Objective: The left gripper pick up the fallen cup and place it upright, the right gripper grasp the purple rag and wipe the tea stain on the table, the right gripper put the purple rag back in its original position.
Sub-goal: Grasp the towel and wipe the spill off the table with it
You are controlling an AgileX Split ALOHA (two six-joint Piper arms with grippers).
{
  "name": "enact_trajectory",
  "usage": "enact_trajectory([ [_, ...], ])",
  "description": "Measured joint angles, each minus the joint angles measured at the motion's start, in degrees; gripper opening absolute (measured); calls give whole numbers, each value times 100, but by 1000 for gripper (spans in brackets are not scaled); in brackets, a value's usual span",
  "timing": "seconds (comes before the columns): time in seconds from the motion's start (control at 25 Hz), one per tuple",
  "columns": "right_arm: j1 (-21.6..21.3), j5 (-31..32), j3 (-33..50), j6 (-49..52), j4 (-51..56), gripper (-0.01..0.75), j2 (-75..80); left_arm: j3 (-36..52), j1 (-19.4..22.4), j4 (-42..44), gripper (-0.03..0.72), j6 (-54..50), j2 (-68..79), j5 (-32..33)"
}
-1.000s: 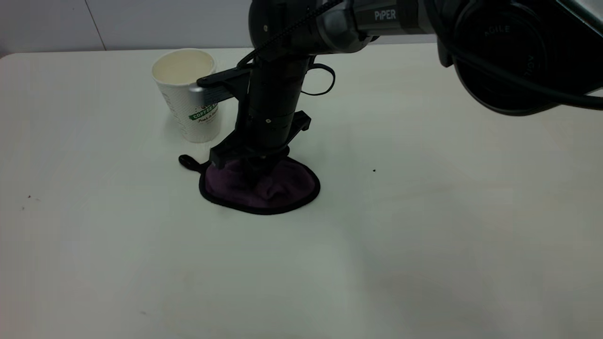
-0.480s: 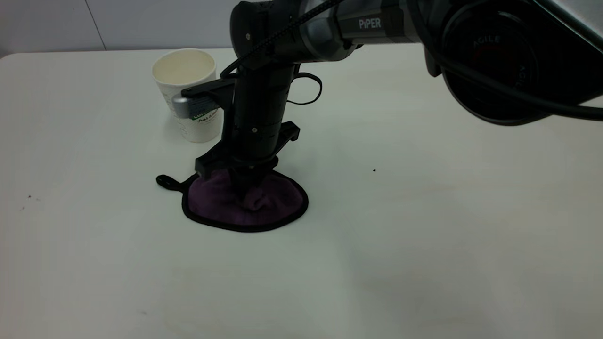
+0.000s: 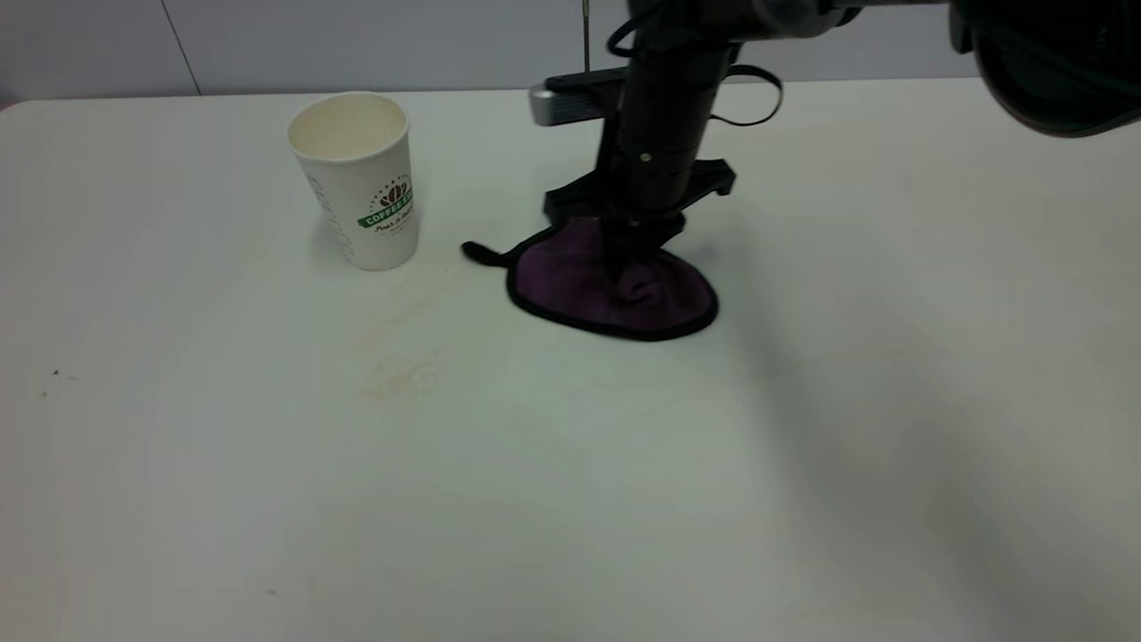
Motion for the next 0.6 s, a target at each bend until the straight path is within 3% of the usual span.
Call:
enact_trajectory([
  [0.2, -774, 343, -5, 11, -14, 78, -9, 0, 0, 0, 253, 0, 0, 0],
  [0.6, -2016, 1637, -11, -183, -91, 119, -27, 0, 0, 0, 253, 0, 0, 0],
])
